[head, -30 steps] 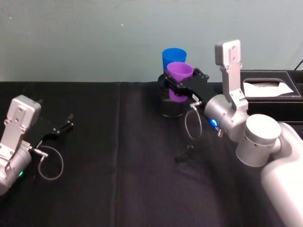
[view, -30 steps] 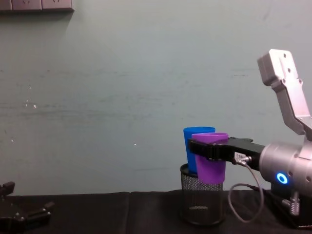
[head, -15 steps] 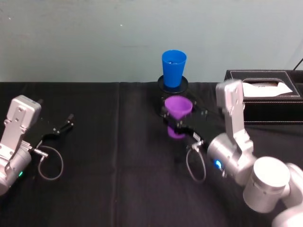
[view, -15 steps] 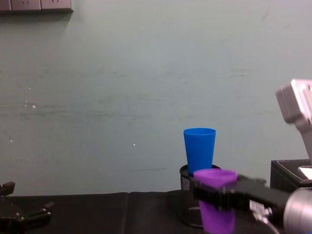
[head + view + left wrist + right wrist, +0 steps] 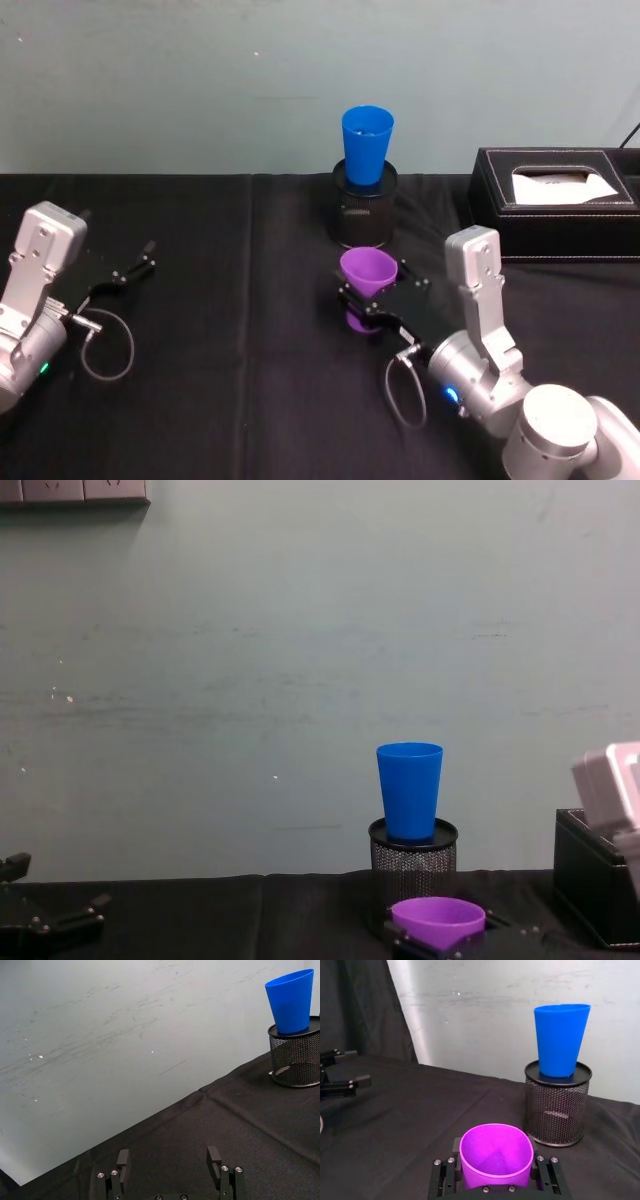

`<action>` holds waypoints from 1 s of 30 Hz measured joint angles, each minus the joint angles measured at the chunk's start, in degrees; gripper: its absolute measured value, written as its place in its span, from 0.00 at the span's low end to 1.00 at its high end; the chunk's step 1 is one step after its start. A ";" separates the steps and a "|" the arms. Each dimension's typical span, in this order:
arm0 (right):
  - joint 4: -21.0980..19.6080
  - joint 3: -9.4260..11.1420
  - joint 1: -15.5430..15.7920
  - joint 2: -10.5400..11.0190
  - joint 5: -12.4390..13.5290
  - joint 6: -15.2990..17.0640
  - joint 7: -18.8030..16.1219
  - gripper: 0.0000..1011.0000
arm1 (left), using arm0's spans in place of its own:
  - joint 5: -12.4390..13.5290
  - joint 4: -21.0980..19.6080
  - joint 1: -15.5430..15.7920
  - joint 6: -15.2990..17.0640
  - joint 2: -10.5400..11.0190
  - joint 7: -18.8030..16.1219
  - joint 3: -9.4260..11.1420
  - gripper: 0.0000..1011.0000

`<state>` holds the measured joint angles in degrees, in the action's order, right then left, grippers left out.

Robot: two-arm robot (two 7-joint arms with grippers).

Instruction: Pick up one cup with a gripper and tap it against the other cup.

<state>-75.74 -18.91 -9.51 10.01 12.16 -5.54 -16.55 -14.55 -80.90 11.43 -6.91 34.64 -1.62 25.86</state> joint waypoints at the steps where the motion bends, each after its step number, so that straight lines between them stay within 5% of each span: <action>1: 0.09 -0.03 0.06 -0.05 -0.06 -0.06 0.00 0.72 | 0.00 0.00 0.00 0.00 0.00 0.00 0.00 0.99; 15: -3.93 1.51 1.66 -0.20 0.43 1.24 0.56 0.99 | 0.00 0.00 0.00 0.00 0.00 0.00 0.00 0.99; 23: -10.64 6.41 4.74 -0.03 0.83 3.17 6.42 0.99 | 0.00 0.00 0.00 0.00 0.00 0.00 0.00 0.99; 25: -11.50 8.76 5.46 -0.32 -0.92 3.18 10.24 0.99 | 0.00 0.00 0.00 0.00 0.00 0.00 0.00 0.99; 30: -11.48 10.59 5.78 -0.36 -2.80 3.16 12.84 0.99 | 0.00 0.00 0.00 0.00 0.00 0.00 0.00 0.99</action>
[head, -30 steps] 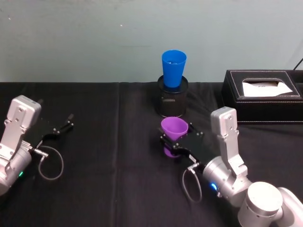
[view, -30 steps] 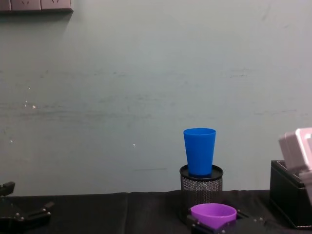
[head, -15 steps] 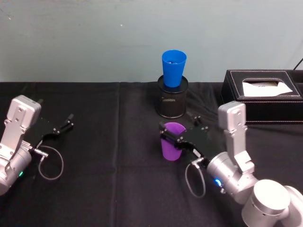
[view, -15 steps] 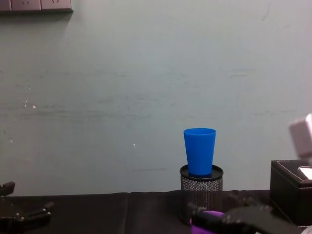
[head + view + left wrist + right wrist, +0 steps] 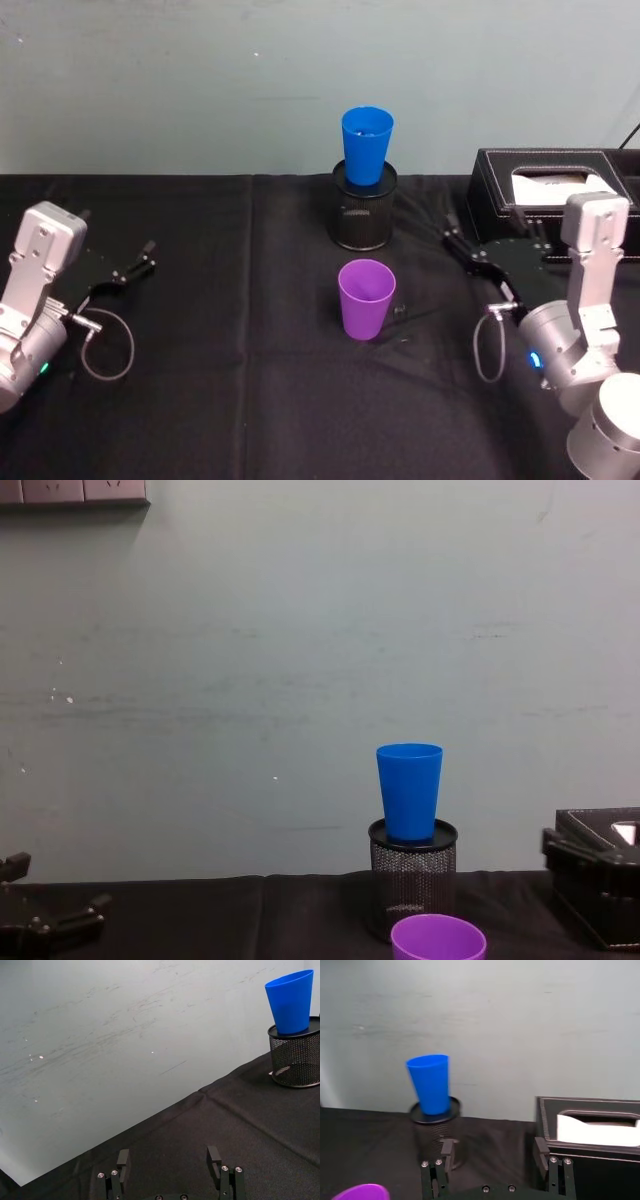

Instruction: Pick up one cup with a gripper and tap it against the other cup.

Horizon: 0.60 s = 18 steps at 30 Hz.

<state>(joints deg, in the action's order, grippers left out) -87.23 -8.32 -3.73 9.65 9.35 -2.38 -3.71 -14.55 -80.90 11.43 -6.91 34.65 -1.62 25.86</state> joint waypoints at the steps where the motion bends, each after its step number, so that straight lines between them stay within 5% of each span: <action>1: 0.15 0.52 0.09 -0.02 -0.48 0.01 0.35 0.99 | 0.00 0.00 0.00 0.00 0.00 0.00 0.00 0.99; 18: 0.49 0.61 0.04 -0.09 -0.85 0.03 0.51 0.99 | 0.00 0.00 0.00 0.00 0.00 0.00 0.00 0.99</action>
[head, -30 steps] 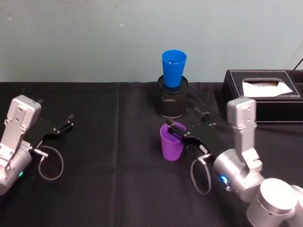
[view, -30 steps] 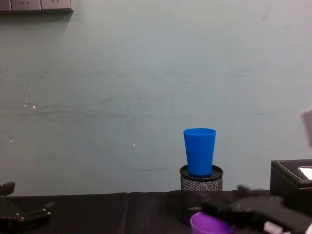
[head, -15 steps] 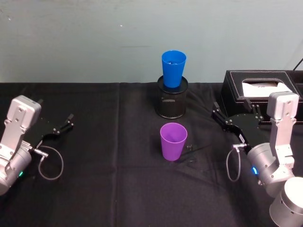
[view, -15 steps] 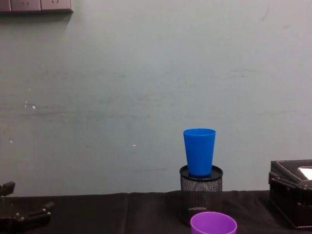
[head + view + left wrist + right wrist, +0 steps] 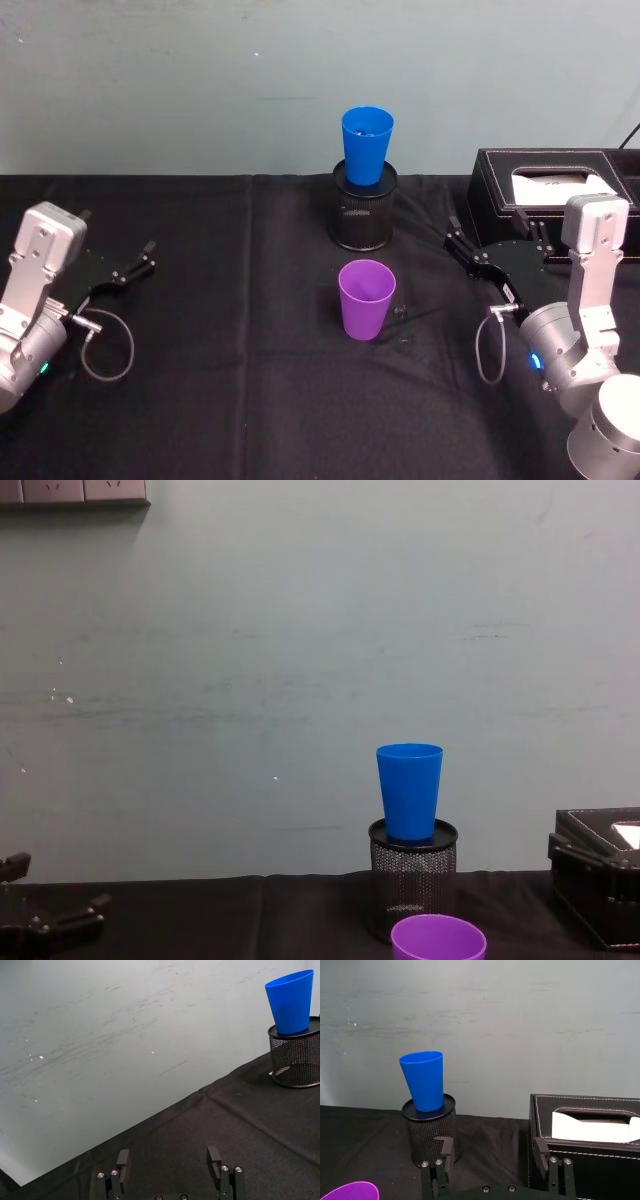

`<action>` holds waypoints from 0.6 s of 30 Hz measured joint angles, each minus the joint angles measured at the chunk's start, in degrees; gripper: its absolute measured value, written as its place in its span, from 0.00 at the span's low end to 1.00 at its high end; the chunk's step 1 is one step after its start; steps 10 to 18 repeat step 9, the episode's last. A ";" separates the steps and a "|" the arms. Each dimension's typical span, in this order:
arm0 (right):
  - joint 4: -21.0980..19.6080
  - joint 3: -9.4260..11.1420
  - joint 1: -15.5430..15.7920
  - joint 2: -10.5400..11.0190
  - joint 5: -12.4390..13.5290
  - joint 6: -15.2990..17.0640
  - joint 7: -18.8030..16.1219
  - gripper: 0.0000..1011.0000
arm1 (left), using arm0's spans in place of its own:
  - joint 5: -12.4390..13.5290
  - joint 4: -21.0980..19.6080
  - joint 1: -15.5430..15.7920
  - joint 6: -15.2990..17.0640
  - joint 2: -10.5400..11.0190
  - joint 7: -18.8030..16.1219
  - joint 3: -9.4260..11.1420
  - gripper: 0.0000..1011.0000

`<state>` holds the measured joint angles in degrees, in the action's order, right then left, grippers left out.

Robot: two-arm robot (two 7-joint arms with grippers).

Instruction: Pick up one cup with a gripper and tap it against the other cup.

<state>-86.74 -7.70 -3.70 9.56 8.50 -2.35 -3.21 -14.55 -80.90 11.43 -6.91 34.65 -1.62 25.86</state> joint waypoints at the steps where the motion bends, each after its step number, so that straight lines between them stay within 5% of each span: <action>1: 0.00 -0.01 0.00 0.00 0.01 0.00 0.00 0.99 | 0.00 0.00 0.00 0.00 0.00 0.00 0.00 0.99; 18: 0.00 -0.09 -0.04 0.03 0.08 -0.06 -0.06 0.99 | 0.00 0.00 0.00 0.00 0.00 0.00 0.00 0.99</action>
